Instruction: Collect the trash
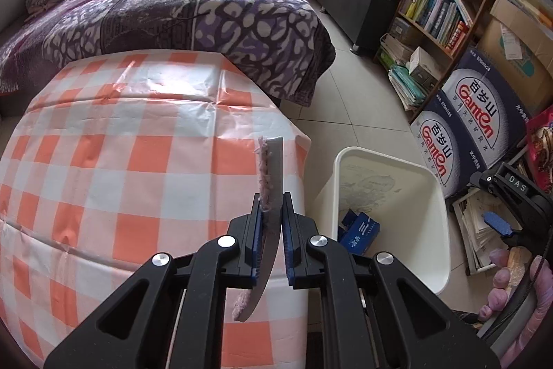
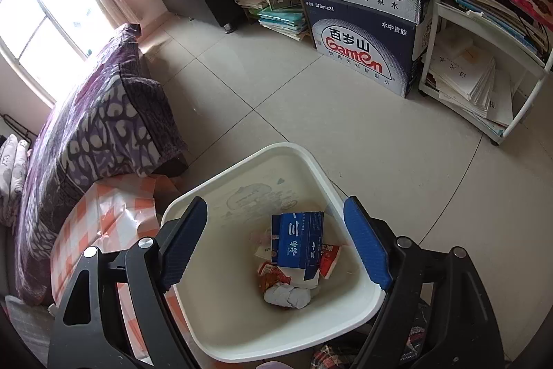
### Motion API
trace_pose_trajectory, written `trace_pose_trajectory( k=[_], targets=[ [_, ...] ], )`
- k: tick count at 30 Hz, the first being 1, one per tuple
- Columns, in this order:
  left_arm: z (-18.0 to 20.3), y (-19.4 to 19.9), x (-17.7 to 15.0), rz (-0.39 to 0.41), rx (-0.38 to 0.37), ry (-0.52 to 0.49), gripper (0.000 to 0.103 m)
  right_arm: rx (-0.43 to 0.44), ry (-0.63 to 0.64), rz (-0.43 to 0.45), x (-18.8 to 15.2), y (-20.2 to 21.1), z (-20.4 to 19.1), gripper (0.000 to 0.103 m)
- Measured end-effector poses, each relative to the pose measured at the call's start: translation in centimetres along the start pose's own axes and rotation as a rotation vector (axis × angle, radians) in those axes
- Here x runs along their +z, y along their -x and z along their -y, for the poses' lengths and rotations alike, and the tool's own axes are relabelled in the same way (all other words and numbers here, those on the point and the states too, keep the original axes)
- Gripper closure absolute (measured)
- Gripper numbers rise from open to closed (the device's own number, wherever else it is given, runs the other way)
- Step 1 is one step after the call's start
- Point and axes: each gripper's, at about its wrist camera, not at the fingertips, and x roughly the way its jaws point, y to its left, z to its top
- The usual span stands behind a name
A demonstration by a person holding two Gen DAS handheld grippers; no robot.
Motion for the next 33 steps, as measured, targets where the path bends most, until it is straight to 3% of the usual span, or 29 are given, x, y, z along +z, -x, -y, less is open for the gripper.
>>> trace_pose_trajectory(
  k=[13,15,17,18,26,31,33],
  targets=[
    [10.7,-3.3,0.7,-0.1,-0.152,-0.093,0.092,0.024,-0.145,0.015,2.0,0.6,5.6,0.025],
    [11.6,-3.6,0.9,-0.111,-0.177,-0.095,0.085,0.025,-0.158,0.019,2.2,0.6,6.1,0.025],
    [12.2,-3.5,0.9,-0.106,-0.188,-0.1,0.054,0.025,-0.165,0.026,2.4,0.8,6.4,0.025],
    [12.4,-3.3,0.9,-0.099,-0.189,-0.102,0.049,0.027,-0.167,0.028,2.4,0.8,6.5,0.025],
    [10.4,-1.7,1.0,-0.056,-0.148,-0.09,0.034,0.049,-0.119,0.024,2.2,1.1,5.3,0.023],
    [6.9,0.3,0.6,0.015,-0.056,-0.066,0.034,0.052,-0.039,0.031,0.8,2.2,3.0,0.019],
    [5.1,1.0,0.3,0.034,-0.025,-0.044,0.028,0.064,-0.018,0.016,-0.3,2.6,2.2,0.018]
  ],
)
